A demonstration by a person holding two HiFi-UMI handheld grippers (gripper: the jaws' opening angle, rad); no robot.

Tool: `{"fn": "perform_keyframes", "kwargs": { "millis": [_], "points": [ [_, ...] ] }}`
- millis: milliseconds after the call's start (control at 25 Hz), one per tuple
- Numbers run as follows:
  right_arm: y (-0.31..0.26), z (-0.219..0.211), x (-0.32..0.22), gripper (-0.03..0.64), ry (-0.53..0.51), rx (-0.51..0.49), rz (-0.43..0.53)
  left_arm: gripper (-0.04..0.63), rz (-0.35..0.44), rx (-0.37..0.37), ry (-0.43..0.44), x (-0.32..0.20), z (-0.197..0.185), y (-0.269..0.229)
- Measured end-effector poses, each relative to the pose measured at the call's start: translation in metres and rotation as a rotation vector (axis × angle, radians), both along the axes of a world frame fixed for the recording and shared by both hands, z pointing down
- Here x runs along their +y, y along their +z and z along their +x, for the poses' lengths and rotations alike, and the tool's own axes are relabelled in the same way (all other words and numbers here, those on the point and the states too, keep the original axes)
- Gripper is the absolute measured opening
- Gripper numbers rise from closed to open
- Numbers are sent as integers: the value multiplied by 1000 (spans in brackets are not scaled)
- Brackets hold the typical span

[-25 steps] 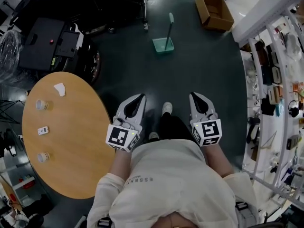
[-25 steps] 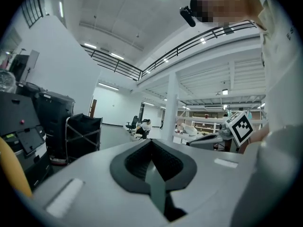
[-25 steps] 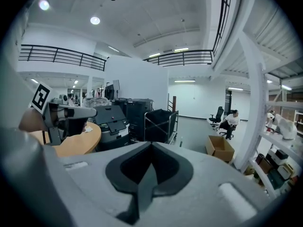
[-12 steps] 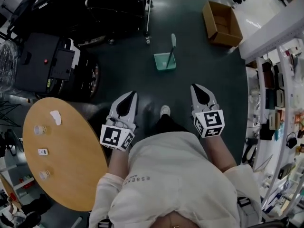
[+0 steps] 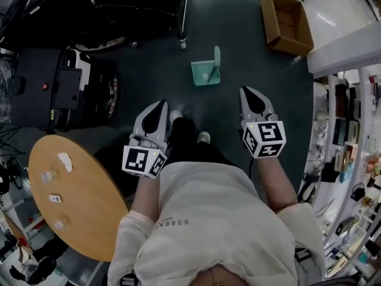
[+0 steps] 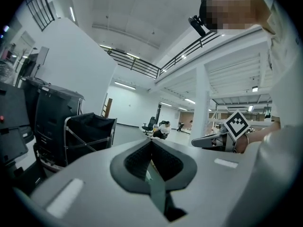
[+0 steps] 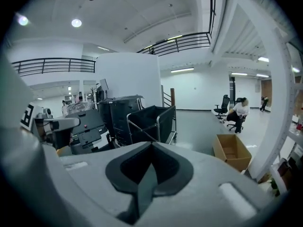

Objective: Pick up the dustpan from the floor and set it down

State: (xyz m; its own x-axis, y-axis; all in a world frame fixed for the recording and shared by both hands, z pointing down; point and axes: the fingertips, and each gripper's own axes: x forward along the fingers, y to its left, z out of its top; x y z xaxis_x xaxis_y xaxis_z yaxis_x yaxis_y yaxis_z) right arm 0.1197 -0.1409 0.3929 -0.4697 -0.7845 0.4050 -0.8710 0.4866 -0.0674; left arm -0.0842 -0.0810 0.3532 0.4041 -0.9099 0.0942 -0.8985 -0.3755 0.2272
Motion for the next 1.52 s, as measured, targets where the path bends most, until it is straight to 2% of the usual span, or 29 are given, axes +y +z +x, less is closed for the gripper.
{"fn": "perform_keyframes", "kwargs": {
  "millis": [120, 360, 440, 520, 760, 960, 1280, 1320, 1360, 1400, 1520],
  "points": [
    [21, -12, -31, -9, -1, 27, -46, 17, -28, -18, 41, -38, 0, 16],
    [81, -26, -101, -8, 48, 92, -172, 17, -114, -1, 105, -130, -9, 66],
    [110, -32, -121, 61, 70, 124, -253, 17, -137, -9, 124, -160, -13, 78],
    [137, -39, -142, 98, 79, 146, -319, 17, -143, -9, 141, -193, -14, 84],
    [217, -47, -198, 213, 101, 188, -437, 17, -147, 0, 197, -269, -12, 127],
    [295, -56, -217, 245, 117, 218, -540, 17, -190, -5, 213, -291, -19, 178],
    [356, -58, -230, 240, 131, 180, -656, 17, -270, -6, 184, -283, -33, 230],
    [358, -58, -230, 220, 137, 169, -662, 17, -273, -11, 189, -282, -33, 232],
    [359, -58, -231, 152, 146, 161, -663, 17, -274, -14, 195, -281, -34, 232],
    [359, -57, -231, 43, 157, 158, -662, 17, -274, -16, 200, -281, -36, 232],
    [357, -54, -226, 26, 178, 157, -682, 17, -274, -12, 202, -281, -40, 226]
  ]
}}
